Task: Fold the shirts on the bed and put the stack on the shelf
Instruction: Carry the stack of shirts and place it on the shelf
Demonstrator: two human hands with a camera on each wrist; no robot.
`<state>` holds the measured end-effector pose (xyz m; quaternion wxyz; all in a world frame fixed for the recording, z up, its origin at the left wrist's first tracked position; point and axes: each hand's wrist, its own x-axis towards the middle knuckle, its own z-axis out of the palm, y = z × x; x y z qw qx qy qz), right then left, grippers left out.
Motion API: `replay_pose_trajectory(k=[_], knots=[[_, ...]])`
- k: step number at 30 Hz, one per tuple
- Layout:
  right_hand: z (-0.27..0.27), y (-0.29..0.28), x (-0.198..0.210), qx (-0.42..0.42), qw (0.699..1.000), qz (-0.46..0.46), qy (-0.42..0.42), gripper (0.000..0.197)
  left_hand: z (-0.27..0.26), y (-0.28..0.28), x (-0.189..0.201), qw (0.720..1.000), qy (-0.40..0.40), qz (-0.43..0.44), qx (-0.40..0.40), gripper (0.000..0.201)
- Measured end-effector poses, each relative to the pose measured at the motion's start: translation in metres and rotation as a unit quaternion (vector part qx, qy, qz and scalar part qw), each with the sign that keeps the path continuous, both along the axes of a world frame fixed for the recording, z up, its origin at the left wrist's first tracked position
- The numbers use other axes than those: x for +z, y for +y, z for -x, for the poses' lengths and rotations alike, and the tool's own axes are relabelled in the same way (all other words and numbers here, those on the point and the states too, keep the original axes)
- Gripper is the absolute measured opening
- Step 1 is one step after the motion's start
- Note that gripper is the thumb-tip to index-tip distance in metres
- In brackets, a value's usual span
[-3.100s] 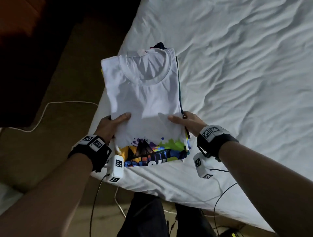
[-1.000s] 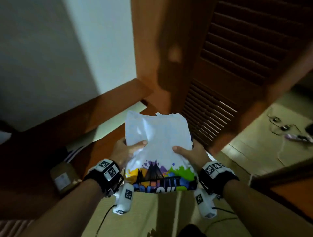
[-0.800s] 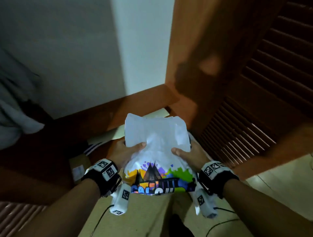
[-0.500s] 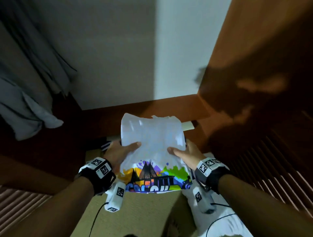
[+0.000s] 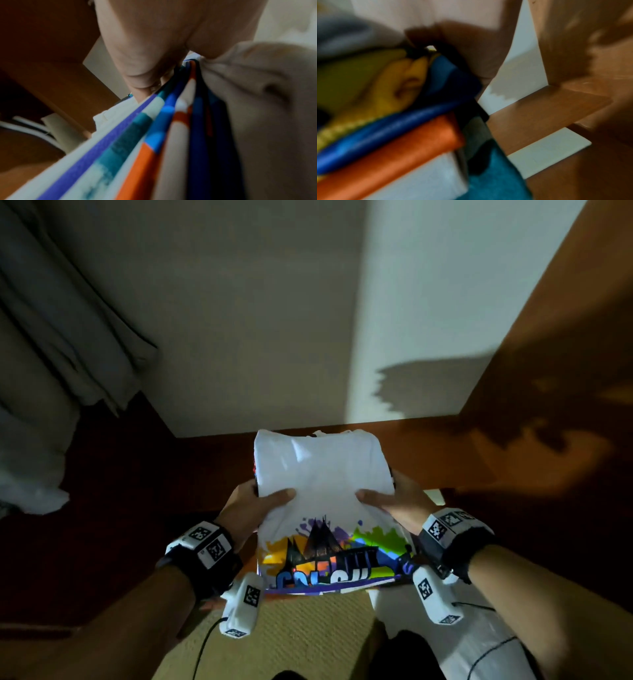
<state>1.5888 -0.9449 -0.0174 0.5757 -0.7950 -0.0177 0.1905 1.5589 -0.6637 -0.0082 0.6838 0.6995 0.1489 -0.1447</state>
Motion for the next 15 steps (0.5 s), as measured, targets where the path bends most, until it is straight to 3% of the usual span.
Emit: replay_pose_trajectory(k=[2, 6, 8, 11, 15], knots=[[-0.040, -0.004, -0.038, -0.004, 1.000, -0.011, -0.010, 0.054, -0.033, -0.001, -0.037, 1.000, -0.014, 0.019, 0.002, 0.076], [-0.118, -0.011, -0.117, -0.027, 0.999, 0.007, -0.044, 0.050, -0.093, -0.010, -0.111, 0.997, -0.067, 0.035, 0.021, 0.051], [-0.152, -0.011, -0.150, -0.012, 0.997, 0.013, -0.073, 0.051, -0.117, -0.013, -0.144, 0.995, -0.093, 0.034, 0.031, 0.047], [-0.192, -0.007, -0.189, 0.021, 0.990, 0.036, -0.136, 0.041, -0.144, -0.013, -0.187, 0.991, -0.121, 0.035, 0.047, 0.054], [-0.225, 0.003, -0.224, 0.038, 0.984, 0.025, -0.174, 0.059, -0.163, -0.010, -0.219, 0.985, -0.152, 0.040, 0.073, 0.071]])
